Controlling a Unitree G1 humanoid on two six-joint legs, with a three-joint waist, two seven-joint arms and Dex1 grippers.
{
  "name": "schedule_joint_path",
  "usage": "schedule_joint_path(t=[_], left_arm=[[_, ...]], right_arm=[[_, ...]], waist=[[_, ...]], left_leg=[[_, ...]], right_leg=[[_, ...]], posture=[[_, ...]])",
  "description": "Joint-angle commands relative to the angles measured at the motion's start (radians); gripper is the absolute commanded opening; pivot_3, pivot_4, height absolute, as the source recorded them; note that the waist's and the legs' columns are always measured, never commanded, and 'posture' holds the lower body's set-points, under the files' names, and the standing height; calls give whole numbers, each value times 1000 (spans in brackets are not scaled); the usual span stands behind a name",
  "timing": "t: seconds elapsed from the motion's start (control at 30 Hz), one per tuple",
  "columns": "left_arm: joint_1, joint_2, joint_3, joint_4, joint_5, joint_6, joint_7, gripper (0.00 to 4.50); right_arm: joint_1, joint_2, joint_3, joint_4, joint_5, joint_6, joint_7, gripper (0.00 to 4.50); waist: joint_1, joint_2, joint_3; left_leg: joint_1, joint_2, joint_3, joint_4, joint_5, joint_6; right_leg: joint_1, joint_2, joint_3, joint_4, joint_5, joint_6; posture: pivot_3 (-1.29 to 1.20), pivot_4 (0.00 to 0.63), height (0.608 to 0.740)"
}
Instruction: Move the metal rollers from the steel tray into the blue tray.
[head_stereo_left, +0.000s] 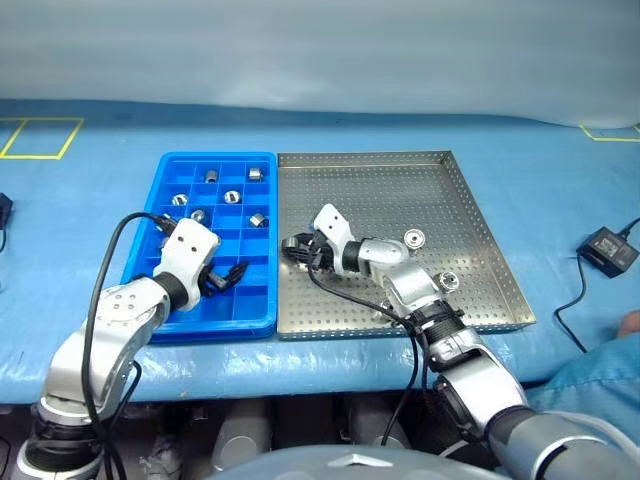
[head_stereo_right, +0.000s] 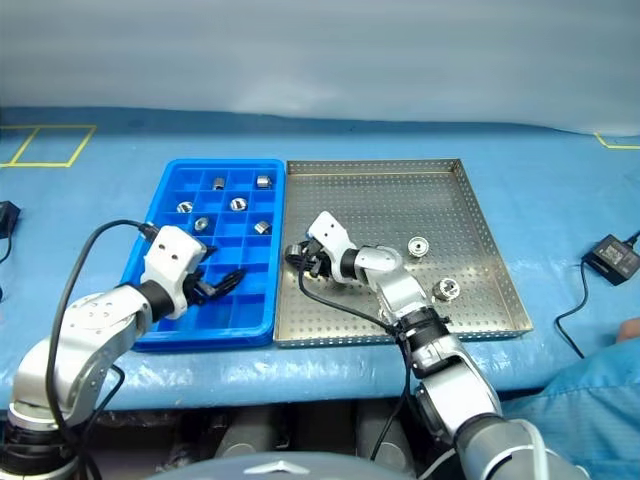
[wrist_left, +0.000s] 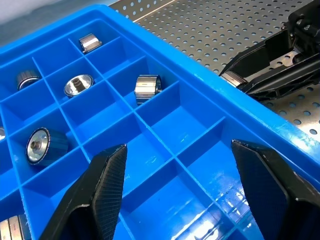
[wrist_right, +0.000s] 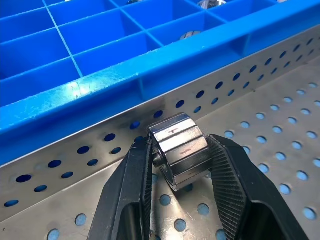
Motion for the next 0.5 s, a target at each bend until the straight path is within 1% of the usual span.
schedule_joint_path(t=[0.03, 0.13, 0.23, 0.33, 0.4, 0.5], left_arm=[[-8, -17, 10, 3, -5, -19, 9, 3633], [-11, -25, 5, 13, -3, -25, 9, 3633], [-20, -41, -3, 24, -10, -33, 9, 3633], [-40, -113, 32, 13, -85, -46, -6, 3633], [-42, -153, 62, 0, -142, -62, -27, 3633], [-5, -160, 108, -28, -173, -72, -27, 3633]], right_arm=[[61, -29, -35, -219, 10, 54, -39, 1294], [126, -44, -48, -390, 47, 117, -46, 1294], [166, -48, -56, -512, 55, 180, -79, 1294], [216, -23, -72, -670, 151, 283, -83, 1294], [247, -28, -62, -744, 179, 332, -83, 1294], [274, -35, -28, -806, 200, 376, -85, 1294]], waist=[[0, 0, 0], [-1, 0, 0], [-6, 0, 0], [-5, 0, 0], [-3, 0, 0], [-8, 0, 0]], left_leg=[[0, 0, 0, 0, 0, 0], [-1, 0, 0, 0, 0, 0], [-1, 0, 0, 0, 0, 0], [-1, 0, 0, 1, 0, 0], [-1, 0, 0, 1, 0, 0], [-1, 0, 0, 1, 0, 1]], right_leg=[[0, 0, 0, 0, 0, 0], [-1, -1, 0, 0, 0, 0], [-1, 0, 0, 0, 0, 0], [0, 0, 0, 0, 0, 0], [0, 0, 0, 0, 0, 0], [0, 0, 0, 0, 0, 0]], posture=[[33, 150, 740], [23, 150, 740], [18, 150, 740], [12, 150, 740], [10, 150, 740], [12, 150, 740]])
